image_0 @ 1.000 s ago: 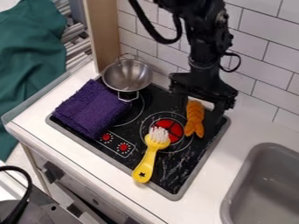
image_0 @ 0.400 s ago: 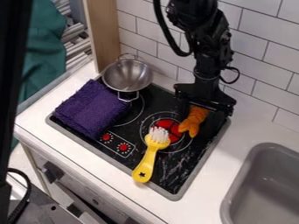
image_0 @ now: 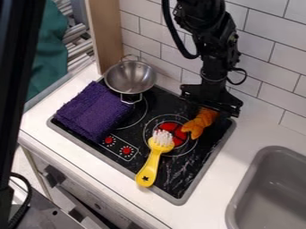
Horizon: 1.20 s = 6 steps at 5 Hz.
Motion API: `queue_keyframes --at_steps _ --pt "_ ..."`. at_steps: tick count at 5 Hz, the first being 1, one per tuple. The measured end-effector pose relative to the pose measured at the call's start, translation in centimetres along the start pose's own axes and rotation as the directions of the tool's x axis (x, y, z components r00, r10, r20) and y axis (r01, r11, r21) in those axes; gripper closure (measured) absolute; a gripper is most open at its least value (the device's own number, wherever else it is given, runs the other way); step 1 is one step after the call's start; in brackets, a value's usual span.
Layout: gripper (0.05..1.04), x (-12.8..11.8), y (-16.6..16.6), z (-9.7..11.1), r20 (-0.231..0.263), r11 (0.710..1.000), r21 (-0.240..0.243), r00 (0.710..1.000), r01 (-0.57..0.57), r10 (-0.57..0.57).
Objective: Take the shrimp from the right burner and put it in silver pot
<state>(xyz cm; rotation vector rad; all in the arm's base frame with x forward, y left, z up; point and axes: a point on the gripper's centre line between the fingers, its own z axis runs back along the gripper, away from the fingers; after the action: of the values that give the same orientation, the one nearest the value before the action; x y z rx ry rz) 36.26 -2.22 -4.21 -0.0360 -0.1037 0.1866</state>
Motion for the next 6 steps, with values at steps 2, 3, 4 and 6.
queue_keyframes --at_steps 2,3,4,6 --pt "0.679 -1.0 1.0 0.6 0.006 0.999 -0.002 0.999 0.036 -0.036" --pt "0.680 -0.2 1.7 4.4 0.034 0.993 0.051 0.994 0.103 -0.105" --pt "0.680 1.0 3.1 8.5 0.073 0.984 0.117 0.987 0.135 -0.144" --pt "0.680 -0.8 11.2 9.7 -0.006 0.991 0.137 1.000 0.010 -0.010"
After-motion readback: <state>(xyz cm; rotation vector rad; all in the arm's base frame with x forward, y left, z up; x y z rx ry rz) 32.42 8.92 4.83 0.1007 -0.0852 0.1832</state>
